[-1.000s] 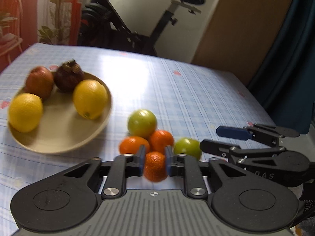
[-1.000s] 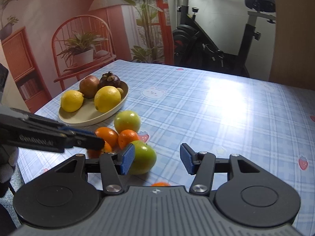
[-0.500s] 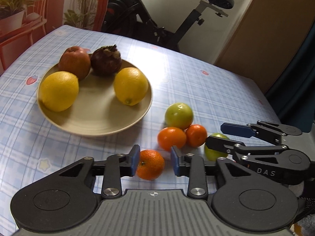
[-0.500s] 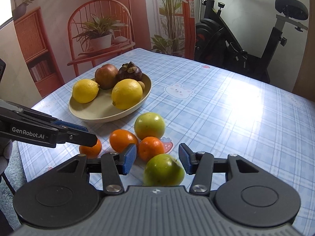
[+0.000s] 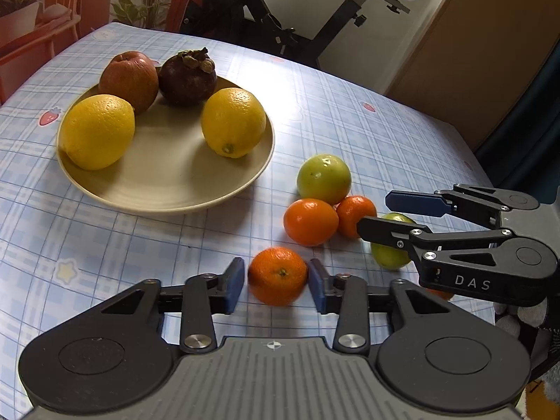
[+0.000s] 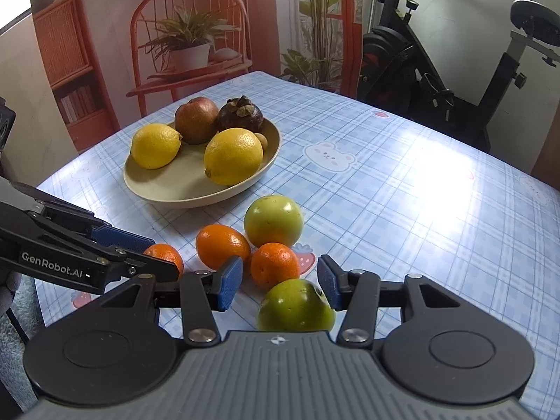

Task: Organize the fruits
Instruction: 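Grasp an orange with the left tool while the right tool grasps a tangerine, then carry both fruits onto the plate and open both tools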

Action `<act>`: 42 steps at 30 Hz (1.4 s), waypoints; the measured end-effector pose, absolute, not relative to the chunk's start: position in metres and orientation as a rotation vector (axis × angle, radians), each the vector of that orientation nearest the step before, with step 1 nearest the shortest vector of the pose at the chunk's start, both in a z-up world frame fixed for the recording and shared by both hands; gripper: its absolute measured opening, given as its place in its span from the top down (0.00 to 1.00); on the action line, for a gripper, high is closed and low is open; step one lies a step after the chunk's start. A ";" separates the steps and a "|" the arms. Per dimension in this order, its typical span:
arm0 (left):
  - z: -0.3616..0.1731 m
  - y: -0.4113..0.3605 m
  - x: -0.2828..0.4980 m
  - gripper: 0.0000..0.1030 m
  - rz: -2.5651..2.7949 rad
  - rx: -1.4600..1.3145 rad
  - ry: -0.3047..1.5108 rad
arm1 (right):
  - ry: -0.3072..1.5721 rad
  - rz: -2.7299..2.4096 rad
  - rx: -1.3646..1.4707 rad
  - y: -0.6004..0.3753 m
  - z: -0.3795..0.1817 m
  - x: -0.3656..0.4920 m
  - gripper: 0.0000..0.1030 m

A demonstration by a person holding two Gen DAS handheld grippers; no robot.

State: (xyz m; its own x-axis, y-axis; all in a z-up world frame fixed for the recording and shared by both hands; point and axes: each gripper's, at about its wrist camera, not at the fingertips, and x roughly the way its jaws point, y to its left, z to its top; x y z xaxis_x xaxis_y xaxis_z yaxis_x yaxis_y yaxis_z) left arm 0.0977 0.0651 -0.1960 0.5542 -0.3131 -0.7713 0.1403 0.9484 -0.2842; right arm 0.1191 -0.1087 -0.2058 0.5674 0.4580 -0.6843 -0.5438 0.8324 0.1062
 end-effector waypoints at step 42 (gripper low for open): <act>-0.139 0.129 0.176 0.63 -0.115 -0.064 0.767 | 0.606 0.714 -0.136 -0.037 -0.158 0.209 0.66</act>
State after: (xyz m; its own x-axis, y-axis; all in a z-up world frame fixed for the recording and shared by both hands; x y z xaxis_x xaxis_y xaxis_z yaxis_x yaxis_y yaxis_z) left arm 0.1765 0.1288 -0.1388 0.7139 -0.1268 -0.6886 0.0805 0.9918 -0.0992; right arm 0.2089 -0.0372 -0.1582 0.5933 0.5737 -0.5647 -0.6500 0.7552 0.0842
